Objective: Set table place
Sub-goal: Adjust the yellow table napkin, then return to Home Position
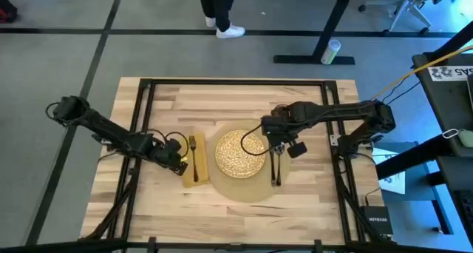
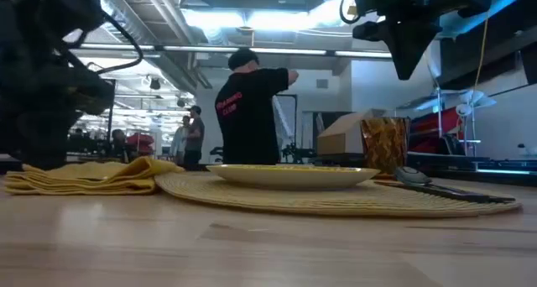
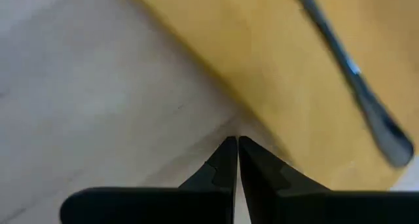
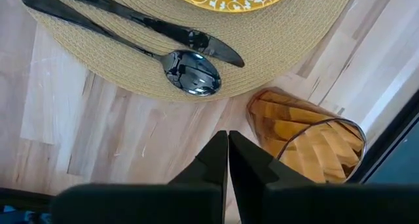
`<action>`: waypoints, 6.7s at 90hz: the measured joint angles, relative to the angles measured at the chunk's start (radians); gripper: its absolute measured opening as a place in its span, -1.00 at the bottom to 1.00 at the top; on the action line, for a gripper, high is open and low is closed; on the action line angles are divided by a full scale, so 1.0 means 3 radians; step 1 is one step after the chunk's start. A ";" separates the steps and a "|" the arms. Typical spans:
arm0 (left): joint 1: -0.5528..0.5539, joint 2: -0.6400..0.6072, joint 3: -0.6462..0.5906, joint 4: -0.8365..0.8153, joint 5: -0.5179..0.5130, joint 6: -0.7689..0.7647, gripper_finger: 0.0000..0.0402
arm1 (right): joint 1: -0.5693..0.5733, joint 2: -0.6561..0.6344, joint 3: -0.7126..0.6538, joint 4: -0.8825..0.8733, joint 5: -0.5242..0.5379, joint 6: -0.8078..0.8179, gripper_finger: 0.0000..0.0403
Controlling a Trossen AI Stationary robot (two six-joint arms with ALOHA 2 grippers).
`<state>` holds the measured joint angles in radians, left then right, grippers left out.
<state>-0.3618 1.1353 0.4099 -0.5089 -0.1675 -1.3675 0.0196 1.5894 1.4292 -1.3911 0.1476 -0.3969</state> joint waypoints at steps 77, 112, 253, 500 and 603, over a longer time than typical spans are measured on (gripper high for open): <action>0.0057 0.0464 0.0547 0.0043 -0.0289 0.1068 -1.00 | 0.0000 0.0000 0.0000 -0.0033 0.0067 -0.0005 -1.00; 0.0056 0.0635 0.0546 -0.0249 -0.0264 0.0969 -1.00 | 0.0000 0.0000 0.0000 -0.0062 0.0071 -0.0004 -1.00; -0.0449 -0.0869 0.0766 -0.0459 -0.1173 0.1861 -1.00 | 0.0389 -0.1552 -0.0983 0.0991 0.0047 -0.0071 -1.00; 0.1639 -0.3084 -0.1335 0.2393 0.0769 0.4015 -1.00 | -0.0395 -0.5074 -0.4738 0.4675 -0.0617 -0.0230 -1.00; 0.1671 -0.3748 -0.1335 0.1726 0.0505 0.4286 -1.00 | -0.0394 -0.4673 -0.4737 0.4664 -0.0470 -0.0674 -1.00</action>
<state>0.1394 0.0109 0.0093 0.0088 -0.0159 -0.0817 -0.0986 0.1876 0.0082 0.0080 0.0067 -0.5991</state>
